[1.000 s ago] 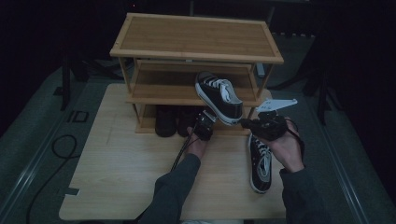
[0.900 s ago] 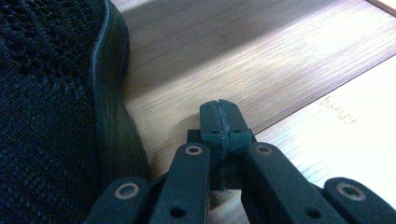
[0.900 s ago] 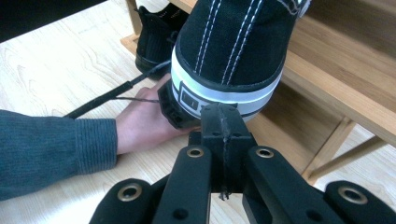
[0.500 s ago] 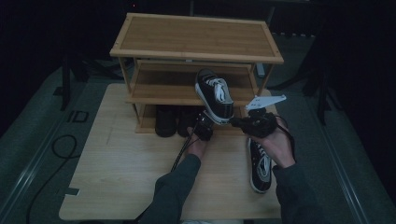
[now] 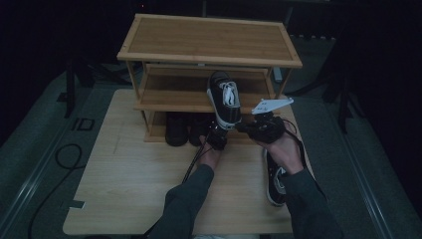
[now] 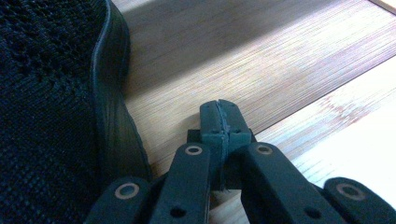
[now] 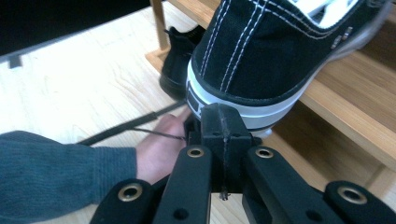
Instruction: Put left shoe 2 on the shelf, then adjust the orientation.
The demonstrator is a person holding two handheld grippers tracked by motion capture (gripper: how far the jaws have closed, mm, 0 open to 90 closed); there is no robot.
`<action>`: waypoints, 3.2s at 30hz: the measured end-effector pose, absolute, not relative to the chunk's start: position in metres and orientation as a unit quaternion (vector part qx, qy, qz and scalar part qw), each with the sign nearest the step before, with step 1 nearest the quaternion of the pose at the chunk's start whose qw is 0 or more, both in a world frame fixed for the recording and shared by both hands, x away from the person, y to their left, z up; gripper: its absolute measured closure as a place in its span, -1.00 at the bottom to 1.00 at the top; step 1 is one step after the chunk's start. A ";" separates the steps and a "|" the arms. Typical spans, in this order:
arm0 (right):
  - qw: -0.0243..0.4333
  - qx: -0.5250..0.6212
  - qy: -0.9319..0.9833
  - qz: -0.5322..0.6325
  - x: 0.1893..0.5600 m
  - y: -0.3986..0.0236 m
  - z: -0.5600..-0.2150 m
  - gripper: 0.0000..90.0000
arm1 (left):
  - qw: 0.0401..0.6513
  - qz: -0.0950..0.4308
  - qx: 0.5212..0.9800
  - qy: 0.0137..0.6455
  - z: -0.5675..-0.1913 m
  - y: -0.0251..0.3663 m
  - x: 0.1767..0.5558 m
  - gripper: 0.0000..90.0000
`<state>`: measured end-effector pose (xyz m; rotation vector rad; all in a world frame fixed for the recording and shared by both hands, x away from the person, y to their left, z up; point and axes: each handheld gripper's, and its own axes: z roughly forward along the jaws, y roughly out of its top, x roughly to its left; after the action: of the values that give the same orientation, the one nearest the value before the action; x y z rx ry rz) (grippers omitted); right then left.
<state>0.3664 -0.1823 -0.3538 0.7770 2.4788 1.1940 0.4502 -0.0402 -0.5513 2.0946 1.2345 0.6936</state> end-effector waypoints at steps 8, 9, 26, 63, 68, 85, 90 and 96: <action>0.160 0.274 0.855 0.410 0.375 -0.173 -0.354 1.00 | 0.302 0.262 0.791 0.464 -0.551 -0.040 0.451 1.00; 0.164 0.276 0.854 0.408 0.376 -0.171 -0.354 1.00 | 0.302 0.262 0.791 0.463 -0.551 -0.039 0.451 1.00; 0.181 0.297 0.844 0.408 0.400 -0.155 -0.363 1.00 | 0.304 0.256 0.792 0.463 -0.551 -0.040 0.451 1.00; 0.202 0.310 0.827 0.423 0.414 -0.145 -0.368 0.91 | 0.310 0.259 0.788 0.465 -0.552 -0.039 0.450 1.00; 0.198 0.312 0.835 0.409 0.405 -0.153 -0.360 0.75 | 0.310 0.260 0.788 0.464 -0.552 -0.039 0.450 1.00; 0.207 0.336 0.834 0.386 0.389 -0.180 -0.366 0.61 | 0.310 0.262 0.787 0.464 -0.553 -0.039 0.450 1.00; 0.203 0.347 0.829 0.388 0.387 -0.191 -0.371 0.59 | 0.312 0.262 0.787 0.463 -0.553 -0.039 0.450 1.00; 0.208 0.361 0.828 0.375 0.381 -0.205 -0.380 0.57 | 0.311 0.264 0.787 0.463 -0.553 -0.039 0.450 1.00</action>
<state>0.3813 -0.2048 -0.3803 1.0038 2.3059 1.0431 0.4497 -0.0390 -0.5529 2.0783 1.2224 0.6966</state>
